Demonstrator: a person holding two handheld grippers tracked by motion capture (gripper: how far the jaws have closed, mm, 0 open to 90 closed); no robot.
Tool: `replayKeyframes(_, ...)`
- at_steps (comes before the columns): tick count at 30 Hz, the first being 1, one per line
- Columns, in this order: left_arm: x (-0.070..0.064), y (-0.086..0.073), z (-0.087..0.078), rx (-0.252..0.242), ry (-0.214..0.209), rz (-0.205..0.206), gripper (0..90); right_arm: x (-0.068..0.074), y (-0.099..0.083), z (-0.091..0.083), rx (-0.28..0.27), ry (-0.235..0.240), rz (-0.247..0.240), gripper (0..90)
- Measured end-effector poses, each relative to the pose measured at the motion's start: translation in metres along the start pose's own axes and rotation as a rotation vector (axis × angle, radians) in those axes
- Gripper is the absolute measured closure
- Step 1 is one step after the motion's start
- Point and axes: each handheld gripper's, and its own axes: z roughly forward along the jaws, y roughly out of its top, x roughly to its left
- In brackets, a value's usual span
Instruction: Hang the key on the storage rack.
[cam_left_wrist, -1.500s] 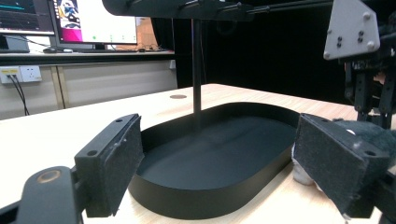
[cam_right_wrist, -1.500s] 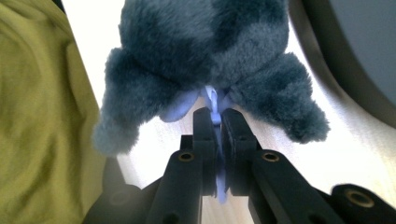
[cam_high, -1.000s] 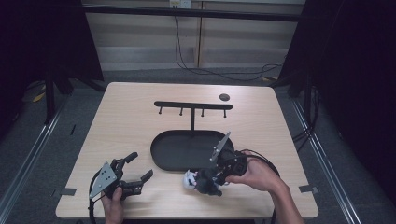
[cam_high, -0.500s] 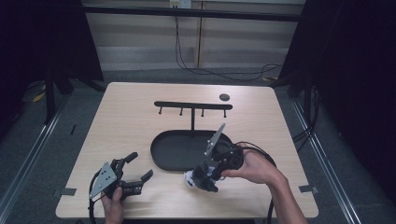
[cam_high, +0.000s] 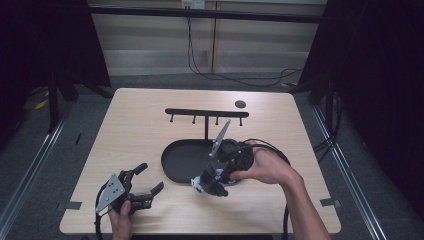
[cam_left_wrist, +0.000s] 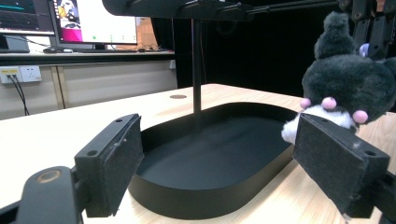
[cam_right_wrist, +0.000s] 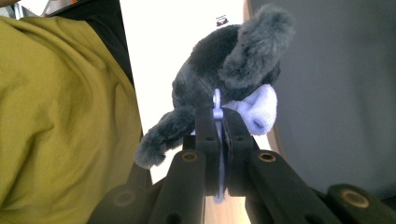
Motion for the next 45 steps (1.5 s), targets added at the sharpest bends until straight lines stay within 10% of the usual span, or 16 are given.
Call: replayKeyframes(45,0.000,0.000,0.000,-0.001,0.000,0.000,15.5,-0.052,0.063,-0.032,0.065,-0.048,-0.045,87.1)
